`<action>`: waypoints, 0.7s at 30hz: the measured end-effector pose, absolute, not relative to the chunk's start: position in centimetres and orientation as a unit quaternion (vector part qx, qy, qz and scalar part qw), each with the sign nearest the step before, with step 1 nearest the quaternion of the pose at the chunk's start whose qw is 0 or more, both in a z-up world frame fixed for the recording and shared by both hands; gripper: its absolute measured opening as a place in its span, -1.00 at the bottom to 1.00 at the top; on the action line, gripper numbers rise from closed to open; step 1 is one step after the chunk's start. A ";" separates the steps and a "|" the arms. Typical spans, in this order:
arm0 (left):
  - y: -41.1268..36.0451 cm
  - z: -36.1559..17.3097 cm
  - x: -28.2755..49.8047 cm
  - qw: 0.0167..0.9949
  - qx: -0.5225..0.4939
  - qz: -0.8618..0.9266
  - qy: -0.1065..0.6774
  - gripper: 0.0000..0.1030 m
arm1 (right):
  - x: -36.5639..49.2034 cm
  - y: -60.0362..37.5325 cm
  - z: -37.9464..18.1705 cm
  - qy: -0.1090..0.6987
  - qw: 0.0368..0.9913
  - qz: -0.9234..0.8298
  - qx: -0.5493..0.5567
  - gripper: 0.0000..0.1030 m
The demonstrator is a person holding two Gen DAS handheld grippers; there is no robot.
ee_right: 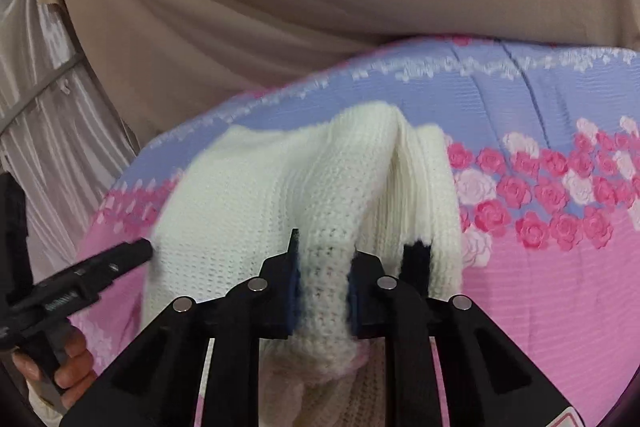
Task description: Fold small clothes
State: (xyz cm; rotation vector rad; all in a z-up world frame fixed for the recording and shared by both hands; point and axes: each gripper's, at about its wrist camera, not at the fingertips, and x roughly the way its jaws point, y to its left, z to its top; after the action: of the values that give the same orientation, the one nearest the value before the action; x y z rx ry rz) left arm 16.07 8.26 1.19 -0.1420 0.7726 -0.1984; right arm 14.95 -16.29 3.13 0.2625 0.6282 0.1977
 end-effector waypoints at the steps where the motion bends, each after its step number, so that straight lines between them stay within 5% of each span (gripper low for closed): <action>1: 8.0 1.2 15.8 0.920 -0.064 -0.090 0.376 0.32 | 14.3 -16.4 3.9 0.292 0.943 0.095 0.128 -0.67; 6: 6.0 0.2 15.5 0.922 -0.028 -0.067 0.381 0.32 | 17.5 -17.4 -2.3 0.385 0.917 0.040 0.099 -0.64; 14: 5.1 -0.1 14.1 0.928 -0.005 -0.031 0.370 0.32 | 11.9 -17.0 2.1 0.297 0.949 0.014 0.101 -0.47; 21: 5.0 -0.9 13.0 0.926 -0.002 -0.020 0.378 0.35 | 11.7 -16.8 -1.2 0.349 0.933 0.001 0.085 -0.42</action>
State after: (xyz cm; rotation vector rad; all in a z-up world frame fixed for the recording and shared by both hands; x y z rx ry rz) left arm 13.03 5.00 -0.91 -0.0050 0.7750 -0.0404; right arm 11.65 -16.84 -1.20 0.1747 0.7146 0.0016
